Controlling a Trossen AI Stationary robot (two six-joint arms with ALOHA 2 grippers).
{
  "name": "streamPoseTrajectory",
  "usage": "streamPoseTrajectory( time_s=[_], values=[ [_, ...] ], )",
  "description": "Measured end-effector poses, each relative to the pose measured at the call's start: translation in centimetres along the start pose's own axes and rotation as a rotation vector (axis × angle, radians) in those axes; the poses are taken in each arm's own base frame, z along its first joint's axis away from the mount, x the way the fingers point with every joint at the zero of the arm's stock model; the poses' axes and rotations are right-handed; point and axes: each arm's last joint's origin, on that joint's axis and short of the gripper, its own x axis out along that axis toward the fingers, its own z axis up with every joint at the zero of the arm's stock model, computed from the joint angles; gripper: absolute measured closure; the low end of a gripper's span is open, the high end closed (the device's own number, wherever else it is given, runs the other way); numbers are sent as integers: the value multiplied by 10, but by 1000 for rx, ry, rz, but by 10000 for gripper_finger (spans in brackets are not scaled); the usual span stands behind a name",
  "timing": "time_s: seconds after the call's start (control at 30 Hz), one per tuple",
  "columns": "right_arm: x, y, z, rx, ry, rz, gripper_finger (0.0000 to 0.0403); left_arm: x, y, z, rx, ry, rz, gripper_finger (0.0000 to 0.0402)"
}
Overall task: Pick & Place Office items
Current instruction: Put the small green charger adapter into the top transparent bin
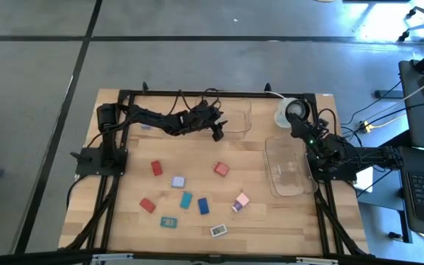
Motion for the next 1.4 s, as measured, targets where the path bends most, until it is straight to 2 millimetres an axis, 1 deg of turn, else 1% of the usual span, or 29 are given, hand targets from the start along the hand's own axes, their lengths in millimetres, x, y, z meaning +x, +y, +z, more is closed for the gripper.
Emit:
streamPoseTrajectory(
  time_s=[0.1, 0.2, 0.3, 0.4, 0.5, 0.57, 0.67, 0.73, 0.87, 1.0, 1.07, 1.17, 1.27, 1.4],
  values=[
    [0, 0, 0, -2, -1, -1, 156, 0, 0, 3, -4, -22, 7, 185],
    [0, 0, 0, 38, -1, -1, 156, -8, 3, 18, -20, -93, 22, 175],
    [0, 0, 0, 47, -1, -1, 156, -27, 9, 44, -4, -194, 44, 171],
    [0, 0, 0, 28, -1, -1, 156, -47, 20, 63, 21, -228, 128, 171],
    [0, 0, 0, 19, -9, -10, 156, -69, 35, 75, -18, -193, 243, 173],
    [0, 0, 0, 16, -8, -9, 156, -82, 46, 77, -45, -127, 304, 173],
    [0, -1, -1, -19, -2, -15, 156, -100, 61, 70, -93, 22, 338, 173],
    [0, -2, -1, -36, -5, -29, 156, -114, 71, 63, -147, 133, 310, 173],
    [0, -4, -1, -49, -34, -70, 156, -141, 82, 51, -266, 324, 225, 173],
    [0, -5, -1, -54, -47, -88, 156, -156, 90, 34, -300, 536, 184, 173],
    [0, -5, -1, -59, -46, -91, 156, -159, 92, 24, -294, 649, 164, 173],
    [0, -5, -2, -65, -43, -93, 156, -156, 94, 10, -291, 786, 105, 174],
    [0, -6, -2, -72, -40, -95, 156, -146, 94, -1, -290, 845, 82, 174],
    [0, -6, -2, -73, -38, -92, 156, -130, 98, -16, -277, 927, 115, 174]
  ],
)
